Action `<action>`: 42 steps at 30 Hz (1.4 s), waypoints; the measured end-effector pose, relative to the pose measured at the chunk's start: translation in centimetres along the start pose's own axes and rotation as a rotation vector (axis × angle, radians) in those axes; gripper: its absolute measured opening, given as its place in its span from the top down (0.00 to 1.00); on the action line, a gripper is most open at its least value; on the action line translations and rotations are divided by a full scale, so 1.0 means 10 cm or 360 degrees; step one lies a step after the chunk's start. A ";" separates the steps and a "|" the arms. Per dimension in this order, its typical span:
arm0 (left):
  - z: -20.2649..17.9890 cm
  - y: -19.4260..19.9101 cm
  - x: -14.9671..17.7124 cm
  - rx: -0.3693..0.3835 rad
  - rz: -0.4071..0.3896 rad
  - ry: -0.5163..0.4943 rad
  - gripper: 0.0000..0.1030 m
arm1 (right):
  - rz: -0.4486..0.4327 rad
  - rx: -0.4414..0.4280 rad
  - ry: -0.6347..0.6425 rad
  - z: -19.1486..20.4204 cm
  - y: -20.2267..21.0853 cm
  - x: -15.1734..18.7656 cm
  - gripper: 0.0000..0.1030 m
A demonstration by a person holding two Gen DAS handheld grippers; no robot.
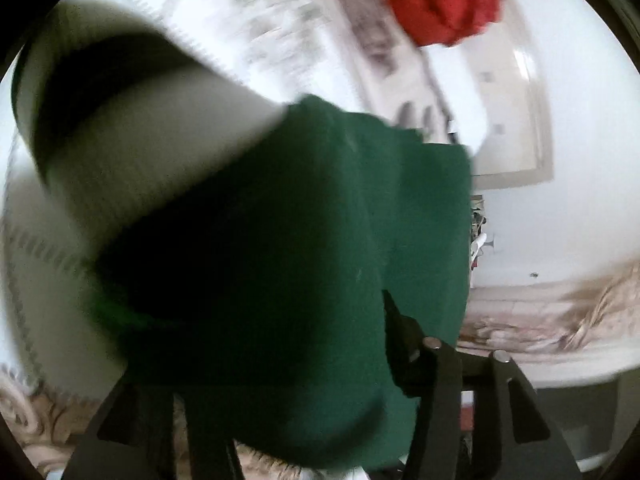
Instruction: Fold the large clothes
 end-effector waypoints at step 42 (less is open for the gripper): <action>-2.35 4.49 3.23 -0.1033 -0.0567 -0.1503 0.00 | -0.0616 0.1473 0.1226 4.01 4.13 4.19 0.00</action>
Point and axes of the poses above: each gripper's, at about its wrist camera, not at the fingertips, and y roughly against the way its jaws point, z to its left, x to its underside, the point moved 5 cm from there along -y, roughly the way its jaws point, and after that the axes turned 8 degrees about z, right-handed, at the moved point
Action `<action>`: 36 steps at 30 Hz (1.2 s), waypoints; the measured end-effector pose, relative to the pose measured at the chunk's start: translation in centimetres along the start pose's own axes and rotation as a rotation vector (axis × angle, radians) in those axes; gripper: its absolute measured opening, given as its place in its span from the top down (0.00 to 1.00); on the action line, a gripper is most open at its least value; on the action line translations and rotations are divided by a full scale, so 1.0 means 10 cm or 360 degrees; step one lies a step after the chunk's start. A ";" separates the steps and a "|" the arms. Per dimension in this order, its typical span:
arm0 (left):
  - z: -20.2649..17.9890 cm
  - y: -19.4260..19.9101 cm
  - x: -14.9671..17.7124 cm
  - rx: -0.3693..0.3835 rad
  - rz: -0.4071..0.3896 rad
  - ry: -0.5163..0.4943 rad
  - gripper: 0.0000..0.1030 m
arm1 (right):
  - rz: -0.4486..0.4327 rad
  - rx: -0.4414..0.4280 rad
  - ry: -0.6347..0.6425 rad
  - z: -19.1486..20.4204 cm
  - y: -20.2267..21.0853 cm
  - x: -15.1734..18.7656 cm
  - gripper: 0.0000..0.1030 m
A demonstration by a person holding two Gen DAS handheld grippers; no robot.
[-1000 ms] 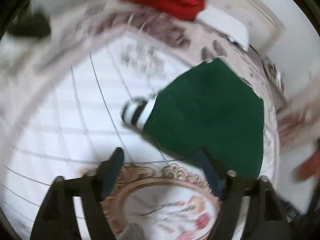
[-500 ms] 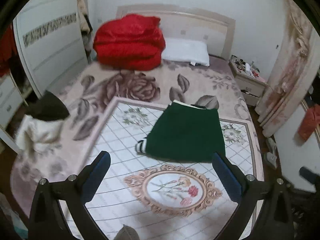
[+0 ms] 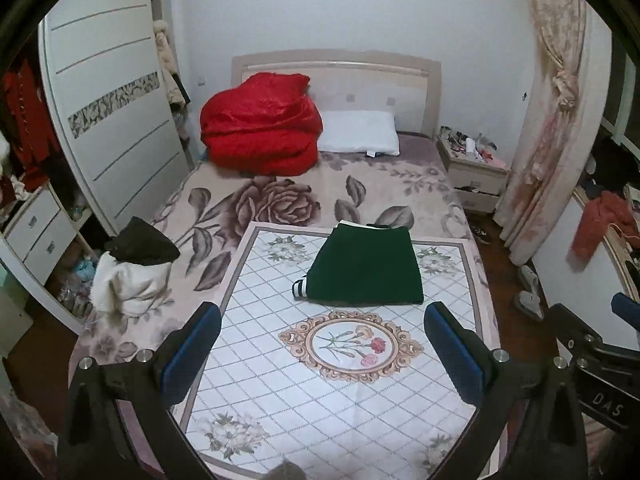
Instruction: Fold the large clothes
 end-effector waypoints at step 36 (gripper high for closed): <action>0.03 0.99 0.15 -0.0020 -0.0196 0.0035 0.00 | -0.0283 -0.0043 0.0009 -0.28 1.70 0.27 0.00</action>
Point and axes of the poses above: each gripper's, at about its wrist camera, not at the fingertips, and y roughly against the way its jaws point, z to its left, x to its underside, the point moved 5 cm from there along -y, roughly the way its jaws point, and after that the axes turned 8 degrees about z, right-handed, at the moved point
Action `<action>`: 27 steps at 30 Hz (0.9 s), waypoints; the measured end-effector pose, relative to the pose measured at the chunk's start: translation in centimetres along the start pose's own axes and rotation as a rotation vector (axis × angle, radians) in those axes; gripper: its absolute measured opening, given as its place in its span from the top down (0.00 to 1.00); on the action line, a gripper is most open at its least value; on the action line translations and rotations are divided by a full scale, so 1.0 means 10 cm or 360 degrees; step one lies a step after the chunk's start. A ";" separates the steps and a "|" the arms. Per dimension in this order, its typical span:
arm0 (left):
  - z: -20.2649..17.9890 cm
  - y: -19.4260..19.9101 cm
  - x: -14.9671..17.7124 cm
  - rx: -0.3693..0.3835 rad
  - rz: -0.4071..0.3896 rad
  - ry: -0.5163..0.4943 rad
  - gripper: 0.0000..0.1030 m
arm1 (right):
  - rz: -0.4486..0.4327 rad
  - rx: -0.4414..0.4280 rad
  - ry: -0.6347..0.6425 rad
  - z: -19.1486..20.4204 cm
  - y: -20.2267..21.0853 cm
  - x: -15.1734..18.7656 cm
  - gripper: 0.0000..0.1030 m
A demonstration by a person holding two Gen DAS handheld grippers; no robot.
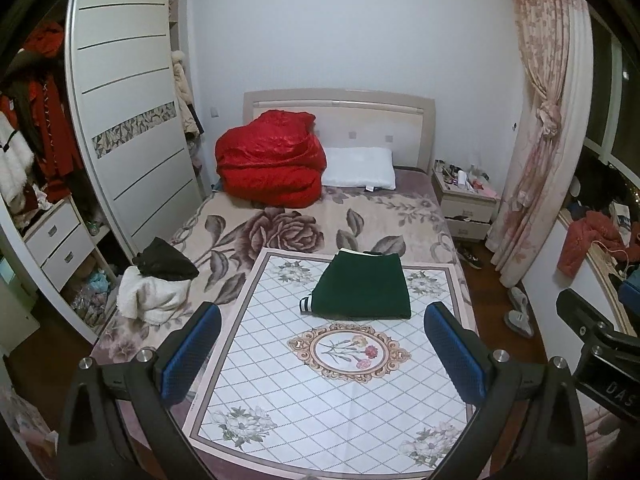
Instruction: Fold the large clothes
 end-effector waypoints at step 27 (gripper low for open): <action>-0.02 0.07 -0.05 0.0008 -0.0032 0.0020 0.00 | -0.0035 -0.0006 0.0005 0.04 0.10 -0.06 0.00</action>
Point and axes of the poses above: each gripper's, at about its wrist camera, not at the fingertips, and y roughly against the way its jaws point, z to its left, x to its underside, the point moved 5 cm from there along -y, roughly the way its jaws point, and after that the axes turned 8 degrees about z, right-handed, at the moved point
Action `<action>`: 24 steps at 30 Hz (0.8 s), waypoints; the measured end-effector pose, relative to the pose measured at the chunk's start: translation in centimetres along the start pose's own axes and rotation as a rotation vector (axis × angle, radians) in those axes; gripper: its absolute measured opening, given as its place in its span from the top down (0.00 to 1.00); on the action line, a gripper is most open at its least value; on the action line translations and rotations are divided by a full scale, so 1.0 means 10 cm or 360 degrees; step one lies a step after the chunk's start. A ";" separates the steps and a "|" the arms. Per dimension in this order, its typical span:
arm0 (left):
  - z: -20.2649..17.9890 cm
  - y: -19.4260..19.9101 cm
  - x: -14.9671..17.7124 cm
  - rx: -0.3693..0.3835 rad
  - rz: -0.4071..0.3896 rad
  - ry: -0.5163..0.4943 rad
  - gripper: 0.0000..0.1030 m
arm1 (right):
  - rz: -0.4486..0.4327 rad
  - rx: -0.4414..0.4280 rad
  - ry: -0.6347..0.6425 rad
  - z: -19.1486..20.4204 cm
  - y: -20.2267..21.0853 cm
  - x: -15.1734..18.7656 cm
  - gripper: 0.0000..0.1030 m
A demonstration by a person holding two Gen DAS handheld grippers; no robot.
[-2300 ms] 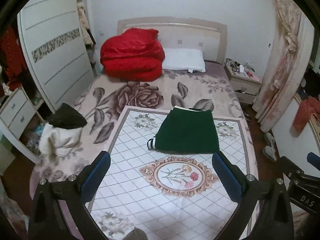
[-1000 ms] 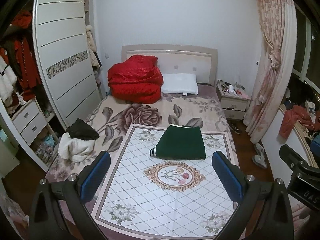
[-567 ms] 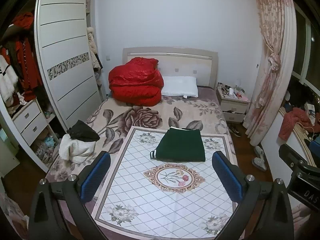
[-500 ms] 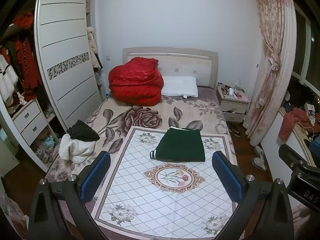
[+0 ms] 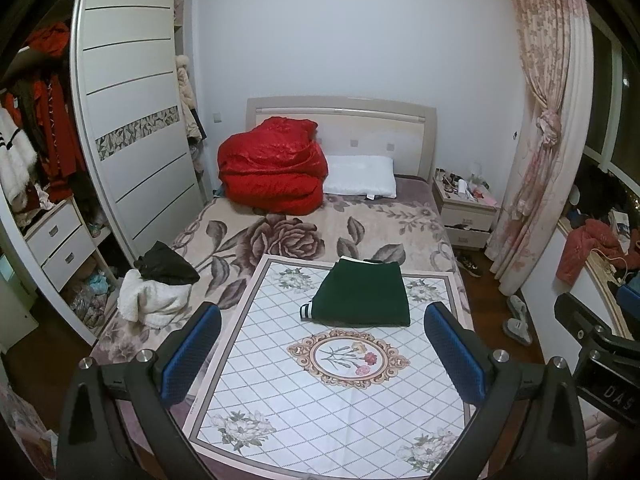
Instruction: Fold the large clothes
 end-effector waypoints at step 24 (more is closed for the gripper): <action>-0.01 0.03 -0.01 -0.0007 -0.0002 0.0007 0.00 | 0.0009 -0.0014 0.0018 0.10 -0.03 -0.04 0.00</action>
Point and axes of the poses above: each gripper's, at about its wrist camera, not at the fingertips, and y roughly against the way its jaws point, z to its left, x to its underside, the point moved 5 cm from there along -y, roughly the way its jaws point, and after that the axes turned 8 degrees about z, right-handed, at the moved point
